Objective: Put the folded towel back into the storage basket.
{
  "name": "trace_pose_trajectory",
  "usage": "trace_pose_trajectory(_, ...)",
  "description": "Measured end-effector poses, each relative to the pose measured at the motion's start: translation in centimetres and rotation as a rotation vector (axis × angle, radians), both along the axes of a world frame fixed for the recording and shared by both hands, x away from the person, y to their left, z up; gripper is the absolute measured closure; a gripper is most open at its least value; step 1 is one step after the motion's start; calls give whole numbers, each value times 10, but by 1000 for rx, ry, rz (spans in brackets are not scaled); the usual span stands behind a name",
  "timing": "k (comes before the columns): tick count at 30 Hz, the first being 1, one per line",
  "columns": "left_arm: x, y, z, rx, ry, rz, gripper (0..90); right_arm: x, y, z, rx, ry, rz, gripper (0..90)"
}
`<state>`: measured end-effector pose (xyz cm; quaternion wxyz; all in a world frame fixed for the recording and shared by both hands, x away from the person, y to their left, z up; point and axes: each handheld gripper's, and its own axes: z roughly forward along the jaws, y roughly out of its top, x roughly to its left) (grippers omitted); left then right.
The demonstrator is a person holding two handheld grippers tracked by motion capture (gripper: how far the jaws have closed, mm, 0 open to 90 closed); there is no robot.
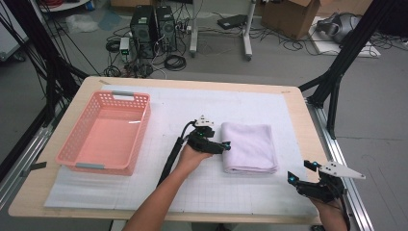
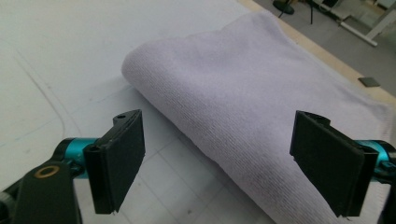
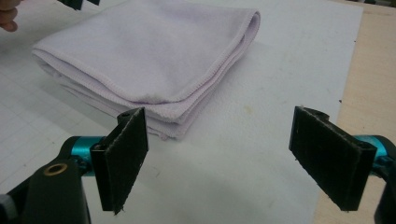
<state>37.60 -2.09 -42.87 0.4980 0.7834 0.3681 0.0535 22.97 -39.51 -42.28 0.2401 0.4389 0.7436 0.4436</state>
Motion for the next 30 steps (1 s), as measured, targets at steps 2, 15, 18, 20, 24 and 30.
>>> trace_pose_trajectory(2,3,-6,-1,11,13,-5,199,0,-1,0,1,8,-1,183)
trace_pose_trajectory(15,15,-39,-16,89,133,-16,176,1,-4,-2,16,16,-7,183)
trace_pose_trajectory(18,14,-39,-16,110,120,-20,196,2,-6,-3,18,16,-8,183)
trace_pose_trajectory(20,13,-41,-16,128,110,-8,208,2,-6,-3,26,19,-8,183)
trace_pose_trajectory(24,13,-43,-15,107,116,-9,396,3,-6,-4,32,18,-3,183)
trace_pose_trajectory(30,11,-44,-13,76,115,-16,644,3,-6,-4,33,21,-3,183)
